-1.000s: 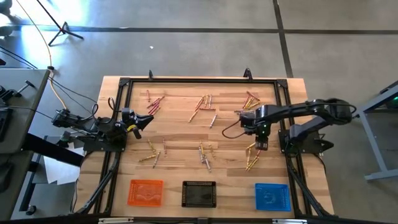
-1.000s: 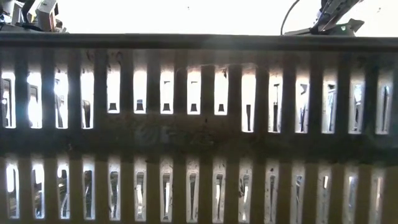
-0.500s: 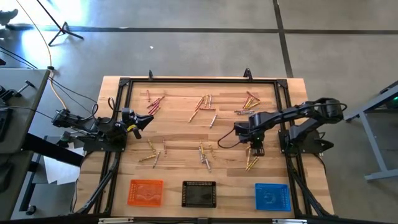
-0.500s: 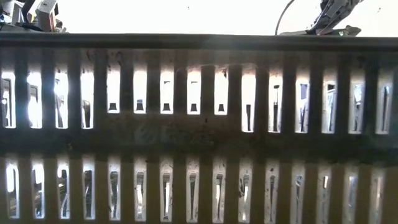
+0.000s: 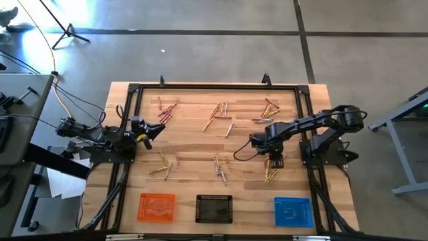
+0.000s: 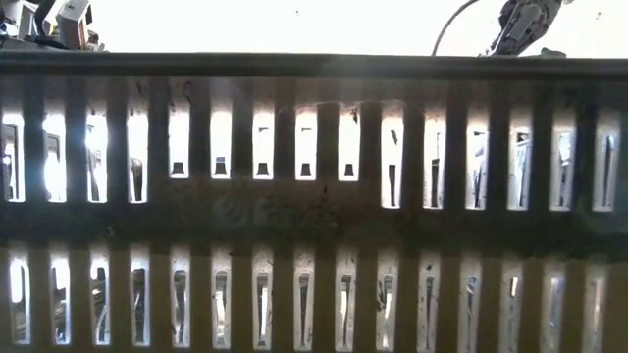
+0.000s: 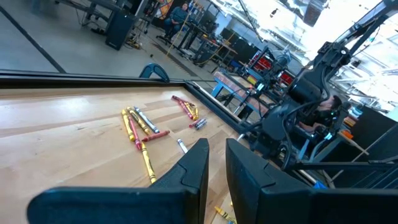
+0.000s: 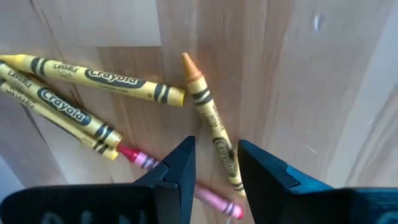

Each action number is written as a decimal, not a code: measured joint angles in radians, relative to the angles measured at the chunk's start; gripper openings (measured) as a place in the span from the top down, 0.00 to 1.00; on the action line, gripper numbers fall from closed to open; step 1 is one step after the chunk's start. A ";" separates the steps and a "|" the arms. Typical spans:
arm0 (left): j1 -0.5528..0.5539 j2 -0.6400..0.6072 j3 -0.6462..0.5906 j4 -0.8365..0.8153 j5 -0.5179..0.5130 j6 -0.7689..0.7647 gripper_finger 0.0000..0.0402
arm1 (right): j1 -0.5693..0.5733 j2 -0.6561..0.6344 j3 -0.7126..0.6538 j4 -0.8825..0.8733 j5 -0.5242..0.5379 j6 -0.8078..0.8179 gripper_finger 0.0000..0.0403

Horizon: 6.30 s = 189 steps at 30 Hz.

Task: Sort crayons
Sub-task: Put the yellow crayon into the blue bin, then put the red crayon into the black bin

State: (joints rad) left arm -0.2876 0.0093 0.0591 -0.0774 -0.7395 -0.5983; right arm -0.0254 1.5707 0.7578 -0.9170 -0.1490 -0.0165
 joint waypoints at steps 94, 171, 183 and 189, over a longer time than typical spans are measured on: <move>0.000 0.000 0.000 0.000 0.000 0.000 0.89 | 0.765 0.005 0.422 -0.422 0.040 1.264 0.77; 0.000 0.003 0.000 0.000 0.000 0.000 0.89 | 0.404 -0.434 -0.167 0.091 0.042 1.638 0.77; 0.000 0.003 0.000 0.000 0.000 0.000 0.89 | 0.523 -0.395 -0.103 0.040 -0.129 1.088 0.77; 0.000 0.003 0.000 0.000 0.000 0.000 0.89 | 0.610 -0.288 -0.103 -0.042 -0.174 0.783 0.77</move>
State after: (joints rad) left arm -0.2877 0.0128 0.0593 -0.0775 -0.7391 -0.5983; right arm 0.5846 1.2829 0.6548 -0.9591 -0.3232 0.7669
